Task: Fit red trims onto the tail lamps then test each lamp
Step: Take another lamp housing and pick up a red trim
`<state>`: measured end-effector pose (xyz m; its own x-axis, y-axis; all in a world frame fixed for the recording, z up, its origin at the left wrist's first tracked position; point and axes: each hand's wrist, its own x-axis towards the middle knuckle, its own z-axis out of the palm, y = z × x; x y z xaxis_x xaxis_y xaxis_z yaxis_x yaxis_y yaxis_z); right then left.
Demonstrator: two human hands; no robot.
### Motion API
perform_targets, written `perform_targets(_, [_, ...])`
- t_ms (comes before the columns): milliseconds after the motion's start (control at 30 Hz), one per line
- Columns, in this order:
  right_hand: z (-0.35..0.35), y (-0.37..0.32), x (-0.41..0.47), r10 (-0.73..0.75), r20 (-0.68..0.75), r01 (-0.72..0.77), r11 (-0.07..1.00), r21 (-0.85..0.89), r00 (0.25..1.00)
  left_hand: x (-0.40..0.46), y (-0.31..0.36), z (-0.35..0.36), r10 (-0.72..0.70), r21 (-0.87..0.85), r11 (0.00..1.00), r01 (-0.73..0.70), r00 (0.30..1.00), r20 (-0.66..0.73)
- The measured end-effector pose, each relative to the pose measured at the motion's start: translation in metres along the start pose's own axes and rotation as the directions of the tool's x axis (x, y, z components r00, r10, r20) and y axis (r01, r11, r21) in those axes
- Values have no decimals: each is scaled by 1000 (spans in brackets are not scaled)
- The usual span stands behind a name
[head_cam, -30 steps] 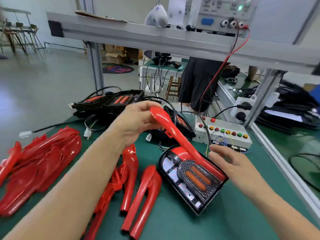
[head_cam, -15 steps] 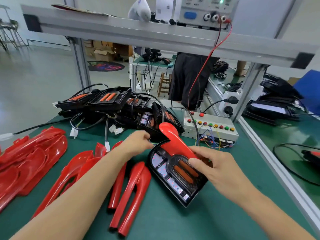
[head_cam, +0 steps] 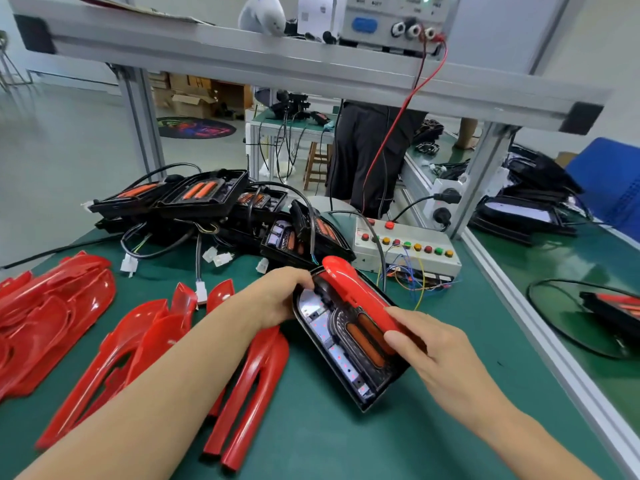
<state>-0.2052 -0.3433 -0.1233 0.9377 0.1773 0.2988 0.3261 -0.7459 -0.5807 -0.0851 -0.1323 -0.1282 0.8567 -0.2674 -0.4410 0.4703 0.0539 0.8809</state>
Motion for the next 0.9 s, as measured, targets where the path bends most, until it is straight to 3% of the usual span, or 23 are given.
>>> perform_targets(33, [0, 0, -3, 0, -15, 0, 1000, 19, 1000, -1, 0, 2, -27, -158, 987, 38, 997, 72])
perform_targets(100, [-1, 0, -10, -23, -36, 25, 999, 30, 999, -4, 2, 5, -38, -260, 963, 75, 989, 144])
perform_targets(167, [0, -3, -18, -71, -25, 71, 997, -9, 997, -5, 3, 10, -29, -263, 963, 62, 991, 129])
perform_targets(433, [12, -16, -34, -224, -43, 184, 883, -433, 974, -9, 2, 20, 12, -311, 950, 10, 998, 68])
perform_targets(700, [33, -26, -32, -208, -126, 111, 841, -530, 970, -18, -9, 31, 53, -335, 942, -31, 997, 56])
perform_targets(900, [35, -23, -32, -209, -117, 126, 860, -494, 971, -24, -16, 29, 182, -175, 972, -155, 972, 149])
